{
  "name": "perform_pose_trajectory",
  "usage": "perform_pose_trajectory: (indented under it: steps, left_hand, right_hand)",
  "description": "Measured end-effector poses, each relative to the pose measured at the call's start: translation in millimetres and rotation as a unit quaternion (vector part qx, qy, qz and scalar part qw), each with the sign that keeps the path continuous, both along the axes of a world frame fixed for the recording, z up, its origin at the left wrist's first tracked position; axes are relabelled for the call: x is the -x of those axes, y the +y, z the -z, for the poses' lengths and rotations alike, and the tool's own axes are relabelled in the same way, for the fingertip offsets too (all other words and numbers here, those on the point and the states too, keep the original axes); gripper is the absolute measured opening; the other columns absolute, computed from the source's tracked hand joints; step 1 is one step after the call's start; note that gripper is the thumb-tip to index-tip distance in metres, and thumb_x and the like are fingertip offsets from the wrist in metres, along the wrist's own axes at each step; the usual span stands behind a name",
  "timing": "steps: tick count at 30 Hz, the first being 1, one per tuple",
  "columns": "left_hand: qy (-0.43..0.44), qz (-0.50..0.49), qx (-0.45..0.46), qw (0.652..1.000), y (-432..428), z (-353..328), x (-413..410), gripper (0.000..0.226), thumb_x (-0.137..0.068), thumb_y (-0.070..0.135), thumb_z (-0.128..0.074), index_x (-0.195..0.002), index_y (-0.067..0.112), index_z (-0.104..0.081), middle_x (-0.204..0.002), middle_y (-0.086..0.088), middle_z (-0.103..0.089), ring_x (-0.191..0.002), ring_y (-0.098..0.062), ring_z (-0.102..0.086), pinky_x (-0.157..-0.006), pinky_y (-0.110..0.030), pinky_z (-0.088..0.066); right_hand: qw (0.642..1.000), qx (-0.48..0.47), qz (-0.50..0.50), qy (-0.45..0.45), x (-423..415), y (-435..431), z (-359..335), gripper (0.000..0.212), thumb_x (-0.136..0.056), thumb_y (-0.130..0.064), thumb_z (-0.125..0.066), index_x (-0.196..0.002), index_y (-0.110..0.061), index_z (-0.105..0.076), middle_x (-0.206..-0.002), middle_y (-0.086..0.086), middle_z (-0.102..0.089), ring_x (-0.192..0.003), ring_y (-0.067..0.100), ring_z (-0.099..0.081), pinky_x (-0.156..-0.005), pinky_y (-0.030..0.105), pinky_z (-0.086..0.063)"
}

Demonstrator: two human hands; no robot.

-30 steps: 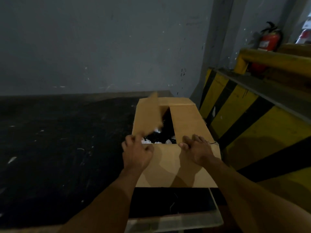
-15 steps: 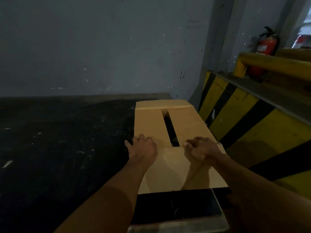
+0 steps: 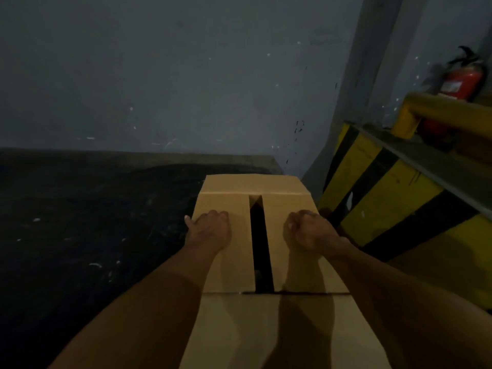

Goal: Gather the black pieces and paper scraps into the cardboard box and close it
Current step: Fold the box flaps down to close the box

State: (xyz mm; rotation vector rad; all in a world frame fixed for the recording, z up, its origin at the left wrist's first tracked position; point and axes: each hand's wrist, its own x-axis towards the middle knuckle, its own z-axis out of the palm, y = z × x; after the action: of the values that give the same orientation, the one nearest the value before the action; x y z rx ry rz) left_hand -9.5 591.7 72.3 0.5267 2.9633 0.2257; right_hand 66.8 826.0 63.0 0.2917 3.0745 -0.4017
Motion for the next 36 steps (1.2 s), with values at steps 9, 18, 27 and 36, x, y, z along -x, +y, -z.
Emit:
perform_pose_trajectory:
  steps: [9, 18, 27, 36]
  left_hand:
    - [-0.022, -0.011, 0.002, 1.0, 24, -21, 92, 0.044, -0.092, 0.011, -0.05, -0.135, 0.021, -0.048, -0.139, -0.011, -0.046, -0.128, -0.031, -0.044, -0.111, -0.054, -0.029]
    - [-0.16, -0.129, 0.042, 0.978, 47, -19, 166, 0.137, -0.066, 0.013, -0.086, -0.145, 0.007, 0.025, -0.155, -0.026, -0.017, -0.138, -0.041, -0.029, -0.111, -0.049, -0.031]
    - [-0.096, -0.219, -0.082, 0.967, 44, -9, 146, 0.14, -0.062, 0.01, -0.088, -0.145, 0.001, 0.025, -0.152, -0.031, -0.017, -0.138, -0.043, -0.027, -0.11, -0.047, -0.029]
    - [-0.015, -0.22, -0.253, 0.942, 10, -1, 123, 0.092, -0.053, 0.017, -0.092, -0.125, 0.014, -0.035, -0.134, -0.017, -0.043, -0.127, -0.037, -0.039, -0.102, -0.052, -0.038]
  right_hand:
    - [0.996, -0.039, 0.07, -0.043, 106, 51, -2, 0.049, -0.09, -0.036, -0.059, -0.134, -0.019, -0.045, -0.139, 0.014, -0.04, -0.132, 0.039, -0.034, -0.107, 0.055, -0.032]
    - [0.982, 0.055, 0.107, -0.148, 144, 76, -10, 0.132, -0.066, -0.039, -0.086, -0.15, 0.001, 0.007, -0.159, 0.017, -0.005, -0.143, 0.035, -0.019, -0.111, 0.04, -0.028]
    - [0.971, 0.119, 0.209, -0.015, 123, 64, -4, 0.144, -0.058, -0.029, -0.092, -0.149, -0.01, 0.018, -0.159, 0.011, -0.002, -0.144, 0.041, -0.006, -0.115, 0.055, -0.017]
    - [0.853, 0.412, 0.237, 0.213, 99, 62, -19, 0.034, -0.073, -0.026, -0.068, -0.103, -0.018, -0.054, -0.102, 0.001, -0.06, -0.097, 0.023, -0.059, -0.077, 0.037, -0.05]
